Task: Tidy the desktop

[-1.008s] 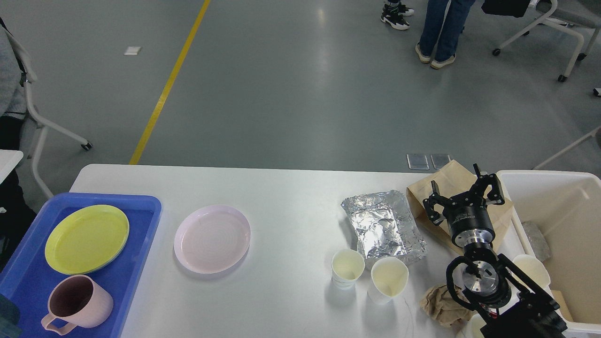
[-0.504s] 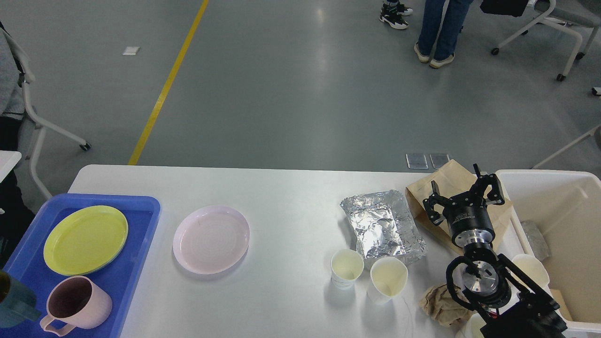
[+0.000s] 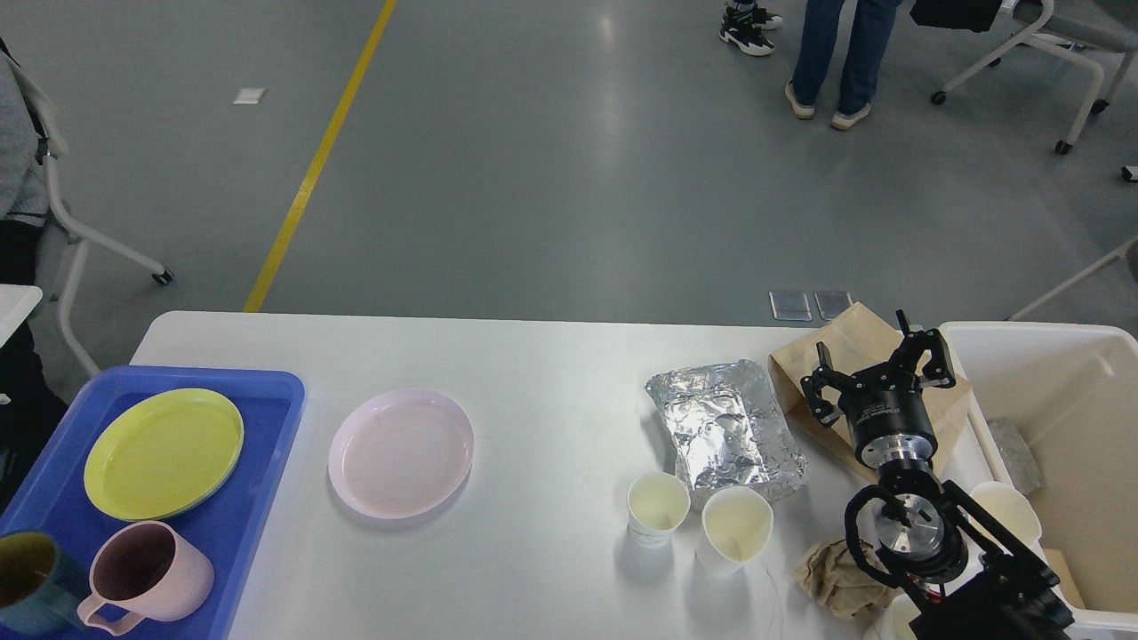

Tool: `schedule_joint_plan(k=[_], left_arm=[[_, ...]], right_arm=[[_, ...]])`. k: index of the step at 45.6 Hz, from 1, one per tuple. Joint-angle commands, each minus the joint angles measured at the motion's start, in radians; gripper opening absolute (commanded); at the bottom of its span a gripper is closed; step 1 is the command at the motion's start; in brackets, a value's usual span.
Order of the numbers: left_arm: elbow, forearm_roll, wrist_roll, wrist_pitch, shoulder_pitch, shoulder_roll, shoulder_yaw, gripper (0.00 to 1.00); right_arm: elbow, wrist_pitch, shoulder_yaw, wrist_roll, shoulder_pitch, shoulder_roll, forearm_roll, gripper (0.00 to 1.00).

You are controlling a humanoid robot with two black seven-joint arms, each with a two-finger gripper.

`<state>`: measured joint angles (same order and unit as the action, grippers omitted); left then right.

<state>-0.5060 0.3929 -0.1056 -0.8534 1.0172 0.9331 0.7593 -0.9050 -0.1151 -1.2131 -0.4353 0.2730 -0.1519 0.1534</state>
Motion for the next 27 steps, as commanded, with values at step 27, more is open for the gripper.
schedule_joint_plan(k=[27], left_arm=[[-0.313,-0.176,0.009,-0.047,0.656,-0.01,0.587,0.94]], right_arm=[[0.0,0.0,0.0,0.0,0.0,0.0,0.0,1.0]])
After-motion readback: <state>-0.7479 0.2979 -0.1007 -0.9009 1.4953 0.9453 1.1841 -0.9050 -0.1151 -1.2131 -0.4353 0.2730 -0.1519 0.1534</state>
